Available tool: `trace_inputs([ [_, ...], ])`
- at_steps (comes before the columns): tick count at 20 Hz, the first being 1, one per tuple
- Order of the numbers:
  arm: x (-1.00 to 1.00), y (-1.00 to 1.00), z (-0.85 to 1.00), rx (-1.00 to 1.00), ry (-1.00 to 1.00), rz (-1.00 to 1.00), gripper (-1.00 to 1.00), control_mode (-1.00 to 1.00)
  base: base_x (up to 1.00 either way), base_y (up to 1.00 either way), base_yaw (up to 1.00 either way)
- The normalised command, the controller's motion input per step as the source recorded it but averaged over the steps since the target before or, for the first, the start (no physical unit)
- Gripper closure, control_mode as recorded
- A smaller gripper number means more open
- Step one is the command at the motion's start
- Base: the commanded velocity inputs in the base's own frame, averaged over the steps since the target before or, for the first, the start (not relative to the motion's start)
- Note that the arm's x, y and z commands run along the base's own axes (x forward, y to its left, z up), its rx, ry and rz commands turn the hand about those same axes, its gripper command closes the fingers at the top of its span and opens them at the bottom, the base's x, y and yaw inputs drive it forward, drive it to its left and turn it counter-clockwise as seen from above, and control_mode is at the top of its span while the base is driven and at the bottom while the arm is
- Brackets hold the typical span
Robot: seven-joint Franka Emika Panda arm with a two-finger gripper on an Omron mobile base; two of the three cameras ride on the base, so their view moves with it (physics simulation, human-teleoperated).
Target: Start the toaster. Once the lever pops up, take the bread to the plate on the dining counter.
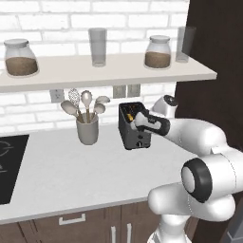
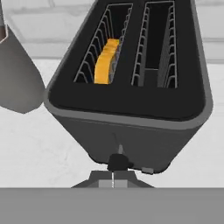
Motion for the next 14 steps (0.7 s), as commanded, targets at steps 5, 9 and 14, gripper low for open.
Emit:
trace_inputs([
  [5,-0.61,0.00,1.00,0.00,0.00,0.00,1.00,-1.00,0.00,0.00,0.00],
  [9,-0.86,0.00,0.83,0.00,-0.01,-0.07,1.00,-1.00,0.00,0.00,0.00],
  [14,-0.69,0.15,0.29,-0.05,-0.10,-0.13,1.00,-1.00,0.00,0.00,0.00],
])
